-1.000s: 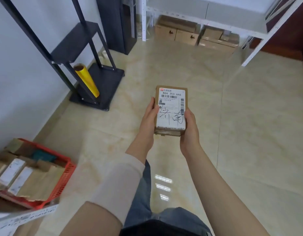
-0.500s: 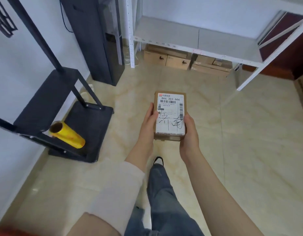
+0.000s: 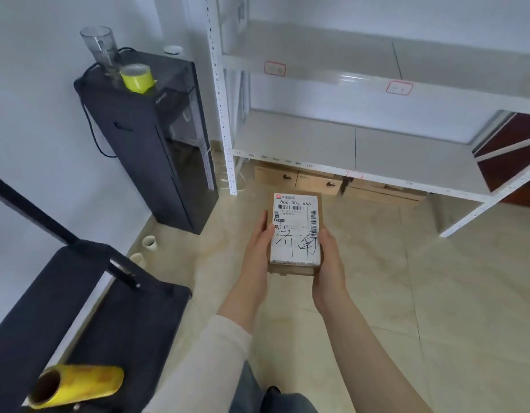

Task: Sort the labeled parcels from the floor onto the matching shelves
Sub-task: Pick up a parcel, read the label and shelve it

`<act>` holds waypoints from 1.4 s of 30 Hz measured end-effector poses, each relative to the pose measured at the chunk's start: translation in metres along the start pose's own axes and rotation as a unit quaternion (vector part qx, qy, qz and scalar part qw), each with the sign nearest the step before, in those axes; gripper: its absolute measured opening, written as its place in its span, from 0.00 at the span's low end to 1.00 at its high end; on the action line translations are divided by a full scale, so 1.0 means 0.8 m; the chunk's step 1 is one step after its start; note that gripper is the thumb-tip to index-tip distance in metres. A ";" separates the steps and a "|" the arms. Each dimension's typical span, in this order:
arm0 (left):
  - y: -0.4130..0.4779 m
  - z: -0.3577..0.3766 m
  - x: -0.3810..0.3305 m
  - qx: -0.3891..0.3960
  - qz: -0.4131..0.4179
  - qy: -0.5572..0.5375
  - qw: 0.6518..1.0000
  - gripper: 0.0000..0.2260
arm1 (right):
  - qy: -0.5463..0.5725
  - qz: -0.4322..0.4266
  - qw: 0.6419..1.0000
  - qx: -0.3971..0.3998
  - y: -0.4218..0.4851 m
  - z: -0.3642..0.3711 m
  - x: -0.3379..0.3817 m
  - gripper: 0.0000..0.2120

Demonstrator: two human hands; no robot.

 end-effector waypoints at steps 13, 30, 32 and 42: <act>0.344 0.019 -0.224 0.055 0.024 -0.003 0.998 0.22 | -0.005 -0.057 0.998 -0.009 0.337 0.195 0.075 0.26; 0.720 0.111 -0.386 0.043 0.005 0.023 0.999 0.32 | -0.001 -0.025 0.999 -0.043 0.735 0.300 0.140 0.29; 0.754 0.122 -0.402 0.037 -0.003 0.010 0.999 0.26 | 0.010 -0.023 0.998 -0.052 0.772 0.309 0.151 0.31; 0.881 0.147 -0.464 0.015 -0.034 0.006 0.999 0.21 | 0.008 0.005 0.998 -0.066 0.901 0.354 0.179 0.23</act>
Point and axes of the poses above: each hand's wrist, its own y-axis towards the middle knuckle, its own z-axis out of the palm, x = y × z, the point moved 5 cm from there along y, towards the middle knuckle, and after that the axes turned 6 degrees about -z, right-handed, at the moved point
